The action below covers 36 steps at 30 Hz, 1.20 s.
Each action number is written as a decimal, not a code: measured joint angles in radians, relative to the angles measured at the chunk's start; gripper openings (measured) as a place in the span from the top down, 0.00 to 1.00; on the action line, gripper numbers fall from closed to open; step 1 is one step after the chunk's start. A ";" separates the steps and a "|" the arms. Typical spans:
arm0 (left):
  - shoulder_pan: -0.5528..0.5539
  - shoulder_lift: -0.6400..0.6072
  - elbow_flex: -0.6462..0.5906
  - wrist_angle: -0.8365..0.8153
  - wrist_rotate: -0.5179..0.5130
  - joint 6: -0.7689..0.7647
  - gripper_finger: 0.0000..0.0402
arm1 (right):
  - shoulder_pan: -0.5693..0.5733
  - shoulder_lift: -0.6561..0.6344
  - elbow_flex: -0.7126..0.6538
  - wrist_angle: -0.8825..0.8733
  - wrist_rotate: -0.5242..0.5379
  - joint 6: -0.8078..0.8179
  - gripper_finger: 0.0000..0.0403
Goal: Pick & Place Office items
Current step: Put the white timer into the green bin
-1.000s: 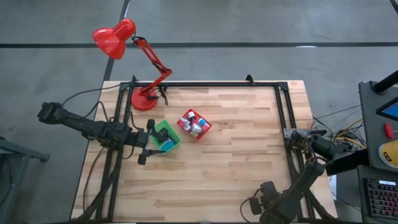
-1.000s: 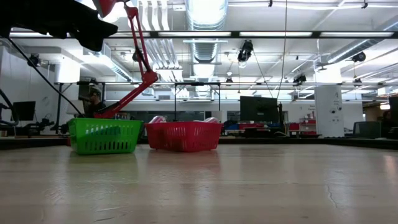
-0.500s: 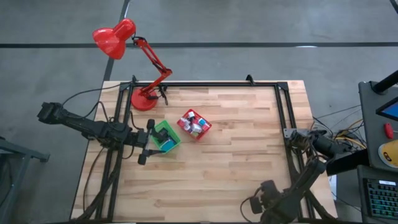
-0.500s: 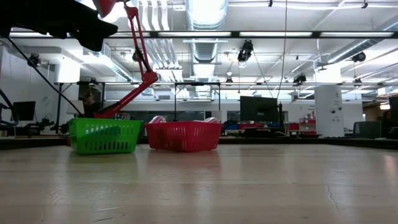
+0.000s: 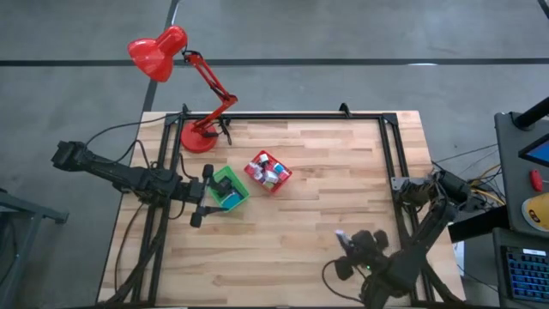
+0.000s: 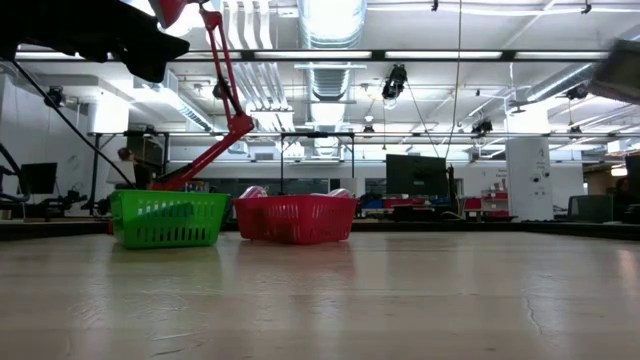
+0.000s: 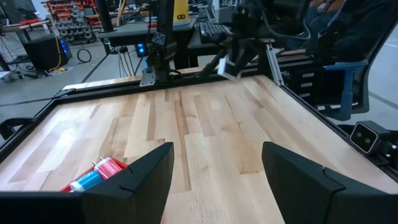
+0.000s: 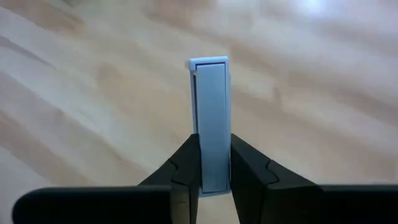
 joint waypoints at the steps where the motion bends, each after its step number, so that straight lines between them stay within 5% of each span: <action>1: 0.000 0.000 0.000 0.000 0.000 0.000 0.38 | -0.012 -0.001 -0.002 0.001 0.045 -0.042 0.85; 9: 0.000 0.000 0.000 0.000 0.000 0.000 0.38 | -0.121 -0.002 -0.007 0.019 0.323 -0.341 0.85; 15: 0.000 0.000 0.000 0.000 0.000 0.000 0.38 | -0.200 -0.002 -0.022 0.196 0.483 -0.622 0.85; 26: 0.000 0.000 0.000 0.000 0.000 0.000 0.38 | -0.338 -0.002 -0.055 0.673 0.447 -1.232 0.86; 36: 0.000 0.000 0.000 0.000 0.000 0.000 0.38 | -0.477 -0.002 -0.159 1.194 0.229 -1.756 0.86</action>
